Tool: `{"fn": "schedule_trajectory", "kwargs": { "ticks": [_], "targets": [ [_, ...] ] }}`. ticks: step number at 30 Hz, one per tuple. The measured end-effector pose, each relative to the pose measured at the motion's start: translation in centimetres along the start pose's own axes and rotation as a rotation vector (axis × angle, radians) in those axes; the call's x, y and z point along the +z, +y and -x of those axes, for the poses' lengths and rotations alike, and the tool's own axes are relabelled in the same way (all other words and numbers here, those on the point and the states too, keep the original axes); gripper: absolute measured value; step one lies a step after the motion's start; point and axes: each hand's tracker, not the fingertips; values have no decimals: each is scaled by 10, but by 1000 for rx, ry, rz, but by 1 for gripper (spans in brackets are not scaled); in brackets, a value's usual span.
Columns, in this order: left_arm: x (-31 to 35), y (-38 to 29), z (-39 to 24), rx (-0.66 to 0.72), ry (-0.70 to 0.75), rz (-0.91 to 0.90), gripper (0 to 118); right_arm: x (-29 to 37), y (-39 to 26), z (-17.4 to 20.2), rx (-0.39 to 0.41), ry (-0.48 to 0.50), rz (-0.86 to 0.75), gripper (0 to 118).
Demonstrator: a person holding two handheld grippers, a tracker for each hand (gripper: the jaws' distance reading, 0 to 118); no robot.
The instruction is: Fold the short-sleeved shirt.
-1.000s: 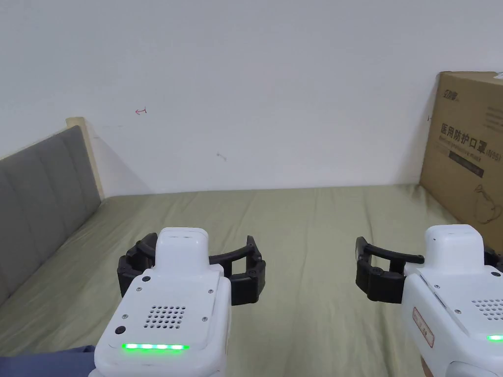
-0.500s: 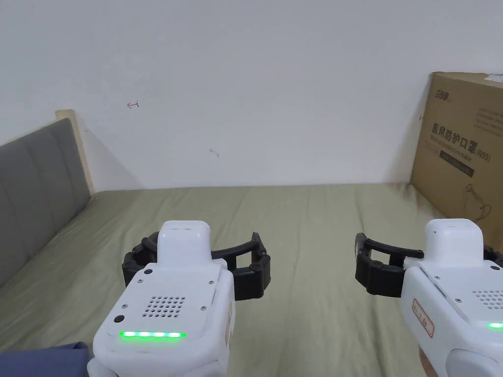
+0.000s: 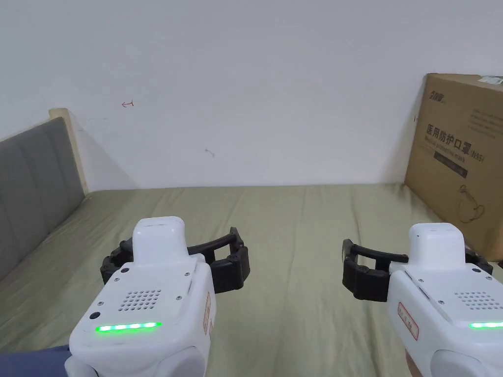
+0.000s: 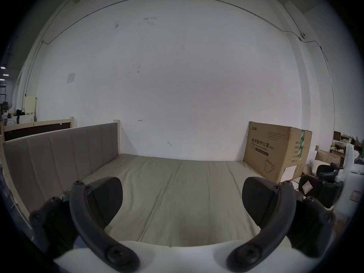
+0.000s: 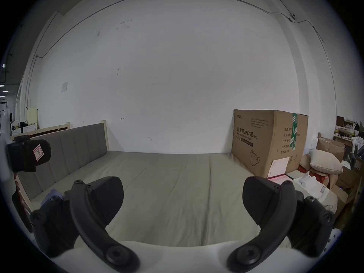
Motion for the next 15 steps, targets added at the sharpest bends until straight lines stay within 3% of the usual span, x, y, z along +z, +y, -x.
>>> {"fn": "schedule_trajectory", "kwargs": {
  "ticks": [15],
  "targets": [
    [-3, 2, 16, 107, 58, 41, 118, -3, -1, 3, -10, -2, 13, 118]
  ]
}}
